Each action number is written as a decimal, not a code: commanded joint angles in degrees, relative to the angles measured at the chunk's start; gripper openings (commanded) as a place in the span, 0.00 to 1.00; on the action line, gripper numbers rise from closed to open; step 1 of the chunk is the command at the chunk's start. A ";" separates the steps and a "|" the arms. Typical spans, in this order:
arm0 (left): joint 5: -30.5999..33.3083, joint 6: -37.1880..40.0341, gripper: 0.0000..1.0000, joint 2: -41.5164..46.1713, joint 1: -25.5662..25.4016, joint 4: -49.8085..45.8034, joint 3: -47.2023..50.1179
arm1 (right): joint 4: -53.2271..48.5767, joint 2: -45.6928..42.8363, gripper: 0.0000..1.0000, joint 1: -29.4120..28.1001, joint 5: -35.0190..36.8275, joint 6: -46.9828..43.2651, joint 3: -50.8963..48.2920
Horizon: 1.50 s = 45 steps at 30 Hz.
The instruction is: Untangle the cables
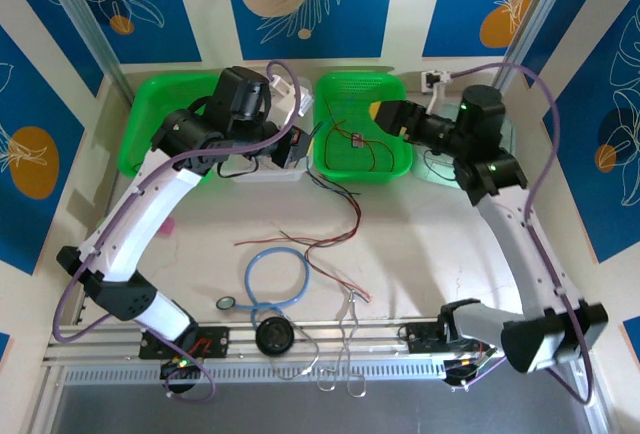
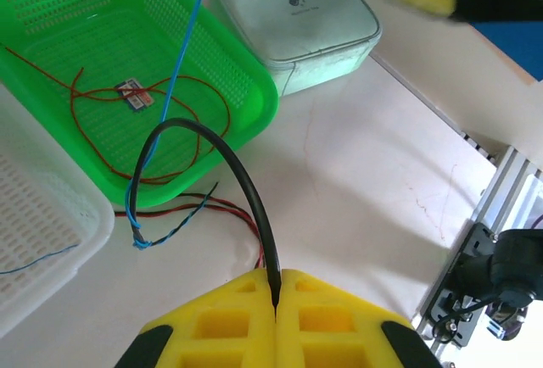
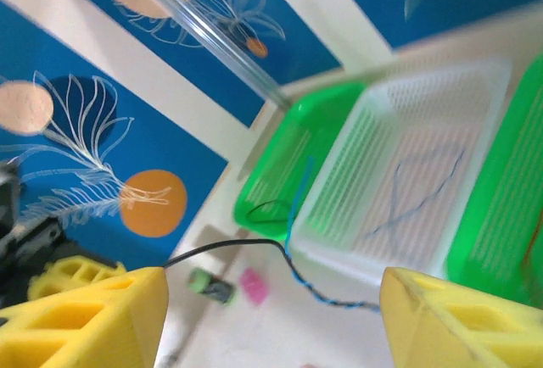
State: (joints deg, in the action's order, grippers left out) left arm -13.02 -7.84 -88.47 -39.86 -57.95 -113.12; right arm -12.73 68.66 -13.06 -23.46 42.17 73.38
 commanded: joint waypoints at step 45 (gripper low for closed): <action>7.71 18.78 0.00 7.60 1.60 15.94 -0.08 | -7.04 -1.07 0.00 -10.22 32.90 1.92 13.40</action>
State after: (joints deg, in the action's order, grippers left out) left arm -8.08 5.74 -81.69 -38.83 -47.07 -111.66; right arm -16.23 67.57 -23.29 3.84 47.86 84.93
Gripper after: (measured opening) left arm 0.049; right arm 0.049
